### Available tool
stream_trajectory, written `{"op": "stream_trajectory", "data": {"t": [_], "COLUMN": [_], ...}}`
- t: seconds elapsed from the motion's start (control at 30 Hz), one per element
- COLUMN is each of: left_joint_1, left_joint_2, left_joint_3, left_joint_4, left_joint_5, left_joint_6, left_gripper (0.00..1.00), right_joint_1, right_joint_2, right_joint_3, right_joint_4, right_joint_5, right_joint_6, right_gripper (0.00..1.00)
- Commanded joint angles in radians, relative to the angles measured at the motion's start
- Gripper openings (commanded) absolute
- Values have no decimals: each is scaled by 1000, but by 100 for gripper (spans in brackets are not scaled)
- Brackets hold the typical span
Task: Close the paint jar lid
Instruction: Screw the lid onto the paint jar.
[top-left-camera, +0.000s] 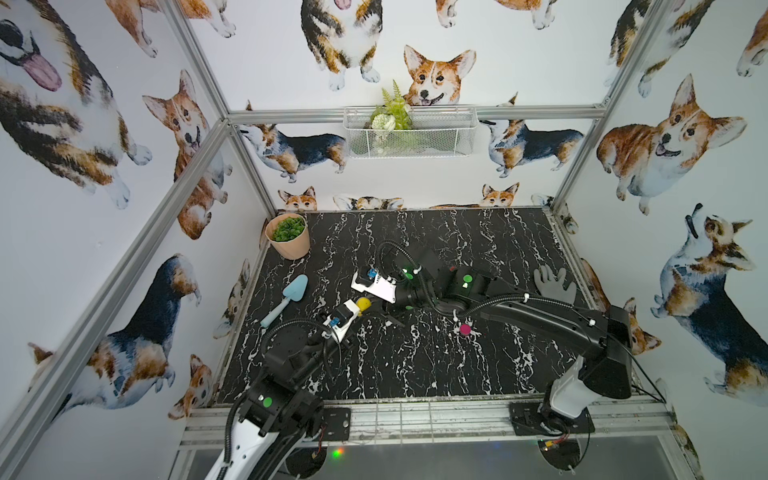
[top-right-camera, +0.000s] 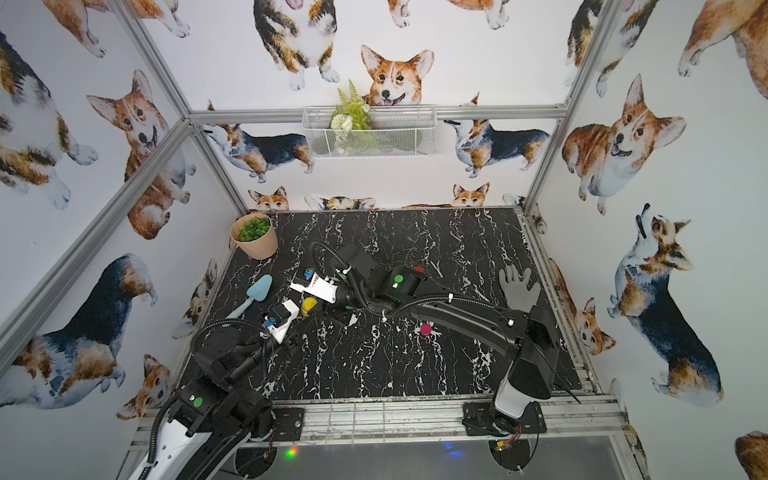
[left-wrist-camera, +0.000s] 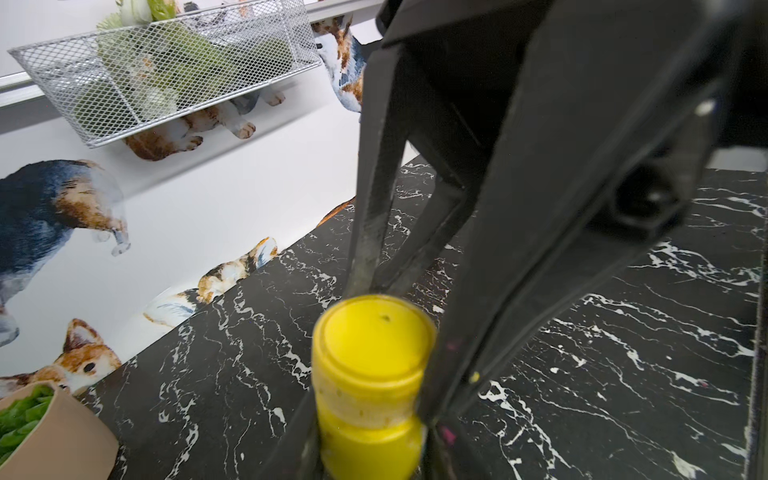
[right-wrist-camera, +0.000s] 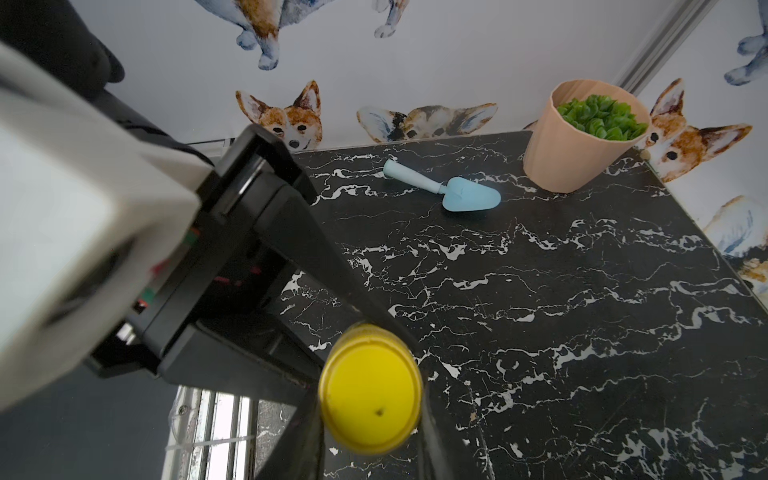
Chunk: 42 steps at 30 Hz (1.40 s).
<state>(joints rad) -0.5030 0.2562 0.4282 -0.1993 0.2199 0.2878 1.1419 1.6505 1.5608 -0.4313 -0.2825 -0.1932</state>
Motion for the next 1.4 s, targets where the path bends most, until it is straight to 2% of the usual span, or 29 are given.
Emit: {"op": "stream_trajectory", "data": {"t": [0.0, 0.1, 0.33, 0.57, 0.8, 1.0, 1.27, 1.37], "left_joint_1": [1, 1, 1, 1, 1, 1, 1, 1], "left_joint_2": [-18, -32, -46, -47, -45, -31, -13, -4], "left_joint_3": [3, 1, 0, 0, 0, 4, 6, 7], "left_joint_4": [124, 127, 127, 126, 121, 113, 106, 106], "left_joint_5": [-33, -61, -110, -126, -127, -117, -117, -112], "left_joint_6": [29, 36, 44, 45, 42, 42, 36, 31], "left_gripper": [32, 32, 32, 32, 32, 32, 32, 32], "right_joint_1": [25, 44, 64, 117, 131, 131, 127, 114], "right_joint_2": [23, 44, 86, 137, 135, 57, -58, -106], "right_joint_3": [12, 32, 51, 61, 45, -33, -138, -172], "right_joint_4": [-7, -6, 47, 108, 150, 205, 193, 169], "right_joint_5": [29, 68, 114, 150, 159, 201, 256, 251], "right_joint_6": [100, 149, 370, 487, 506, 483, 423, 414], "right_gripper": [34, 34, 34, 35, 42, 53, 71, 74]}}
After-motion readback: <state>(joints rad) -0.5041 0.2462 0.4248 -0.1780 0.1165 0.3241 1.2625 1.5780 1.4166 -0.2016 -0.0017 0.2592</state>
